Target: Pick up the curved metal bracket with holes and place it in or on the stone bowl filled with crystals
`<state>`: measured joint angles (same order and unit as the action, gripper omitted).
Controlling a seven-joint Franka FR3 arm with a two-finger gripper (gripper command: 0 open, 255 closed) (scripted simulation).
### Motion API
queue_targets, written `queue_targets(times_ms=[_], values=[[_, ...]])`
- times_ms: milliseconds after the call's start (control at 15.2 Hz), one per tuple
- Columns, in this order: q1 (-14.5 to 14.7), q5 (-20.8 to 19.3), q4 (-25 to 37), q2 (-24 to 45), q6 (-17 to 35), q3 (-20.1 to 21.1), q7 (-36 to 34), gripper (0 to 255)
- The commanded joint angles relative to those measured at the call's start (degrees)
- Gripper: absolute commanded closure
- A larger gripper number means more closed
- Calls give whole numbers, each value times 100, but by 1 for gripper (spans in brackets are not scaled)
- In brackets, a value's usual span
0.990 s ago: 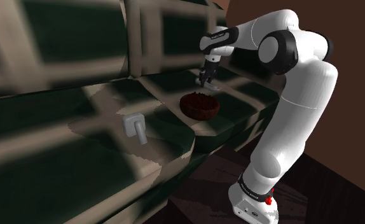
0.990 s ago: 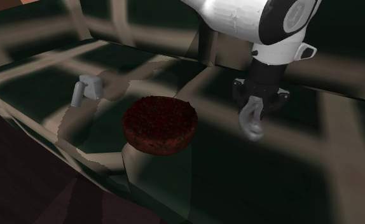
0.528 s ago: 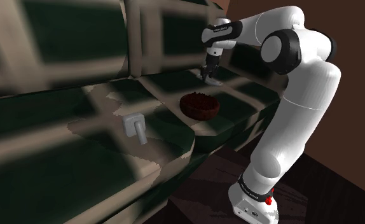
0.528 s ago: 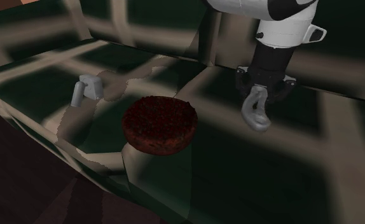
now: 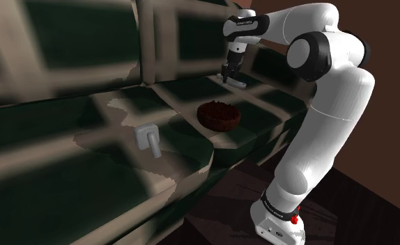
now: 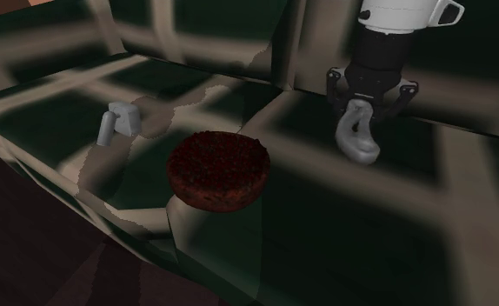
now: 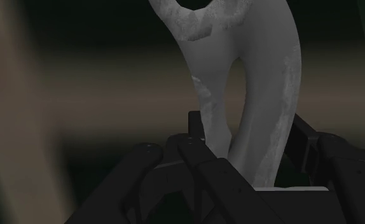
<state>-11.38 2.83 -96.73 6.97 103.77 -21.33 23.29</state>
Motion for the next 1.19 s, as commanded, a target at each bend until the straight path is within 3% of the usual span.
queue_targets(times_ms=[0,396,1122], values=[[-6,-1,167,1,-167,-5,2,255],[-19,5,596,25,-574,-12,3,255],[578,-636,-1805,-2142,-244,695,-1434,255]])
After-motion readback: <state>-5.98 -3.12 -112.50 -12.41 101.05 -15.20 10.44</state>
